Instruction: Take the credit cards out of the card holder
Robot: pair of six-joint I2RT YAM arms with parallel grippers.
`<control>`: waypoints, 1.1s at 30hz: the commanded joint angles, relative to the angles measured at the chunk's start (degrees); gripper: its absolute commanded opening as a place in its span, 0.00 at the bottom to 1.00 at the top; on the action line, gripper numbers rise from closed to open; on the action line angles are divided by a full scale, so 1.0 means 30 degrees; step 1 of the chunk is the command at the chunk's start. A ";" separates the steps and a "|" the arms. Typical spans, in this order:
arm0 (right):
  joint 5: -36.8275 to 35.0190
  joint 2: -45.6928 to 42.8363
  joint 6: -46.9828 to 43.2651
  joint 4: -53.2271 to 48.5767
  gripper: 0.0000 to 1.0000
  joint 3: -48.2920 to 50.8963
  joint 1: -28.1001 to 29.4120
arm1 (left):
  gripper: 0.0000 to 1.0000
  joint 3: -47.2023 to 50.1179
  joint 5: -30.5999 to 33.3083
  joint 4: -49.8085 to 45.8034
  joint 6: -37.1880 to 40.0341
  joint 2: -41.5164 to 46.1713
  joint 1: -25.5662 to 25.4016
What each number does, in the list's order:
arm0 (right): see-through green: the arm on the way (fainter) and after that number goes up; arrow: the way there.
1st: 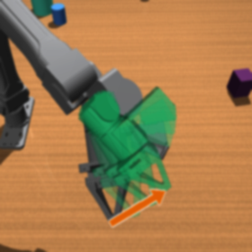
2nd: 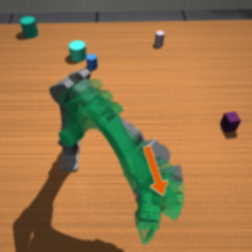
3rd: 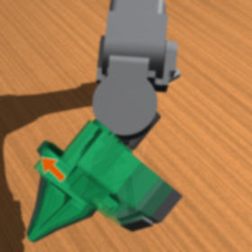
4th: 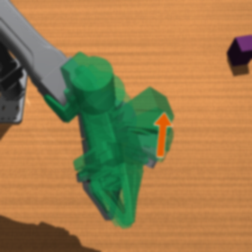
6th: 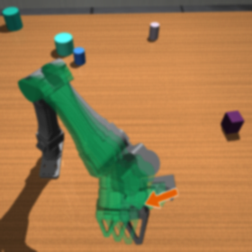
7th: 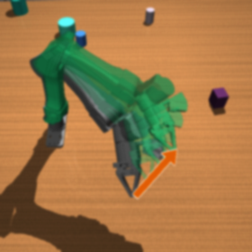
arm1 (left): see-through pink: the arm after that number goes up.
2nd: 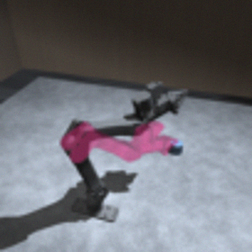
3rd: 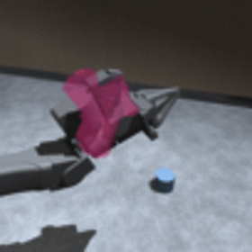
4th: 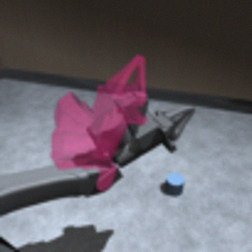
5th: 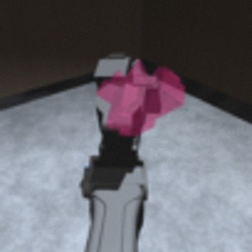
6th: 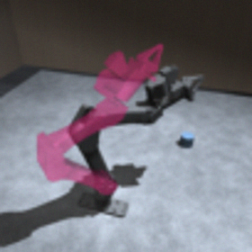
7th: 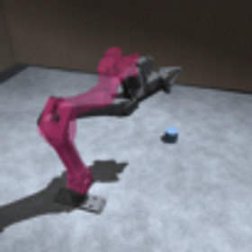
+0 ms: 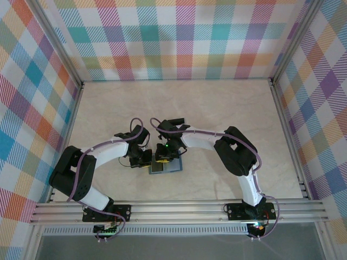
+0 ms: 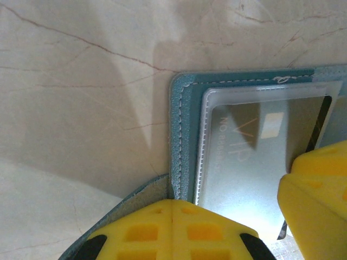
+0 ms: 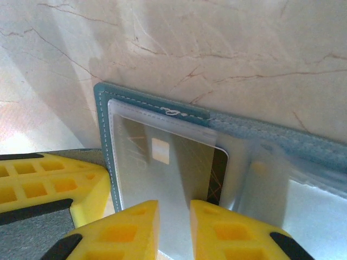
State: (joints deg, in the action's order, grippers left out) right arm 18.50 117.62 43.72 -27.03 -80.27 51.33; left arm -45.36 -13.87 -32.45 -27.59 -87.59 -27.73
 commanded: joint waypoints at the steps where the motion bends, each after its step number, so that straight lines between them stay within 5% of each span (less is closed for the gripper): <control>1: -0.0357 0.0294 -0.0040 -0.0760 0.24 -0.0105 -0.0118 | 0.00 0.0261 -0.0065 0.0142 0.0227 -0.0193 -0.0133; 16: -0.0365 -0.1386 -0.0037 -0.0277 0.27 0.0473 -0.0118 | 0.00 -0.0415 -0.0094 -0.0228 0.0256 0.0393 -0.0115; 33: -0.0145 0.0054 -0.0030 -0.0344 0.24 0.0184 -0.0118 | 0.04 -0.0820 -0.0444 -0.0140 0.0103 0.0576 -0.0133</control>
State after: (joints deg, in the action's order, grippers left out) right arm 17.65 117.03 43.70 -27.18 -79.42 51.33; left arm -46.83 -14.48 -32.69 -27.59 -86.89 -27.73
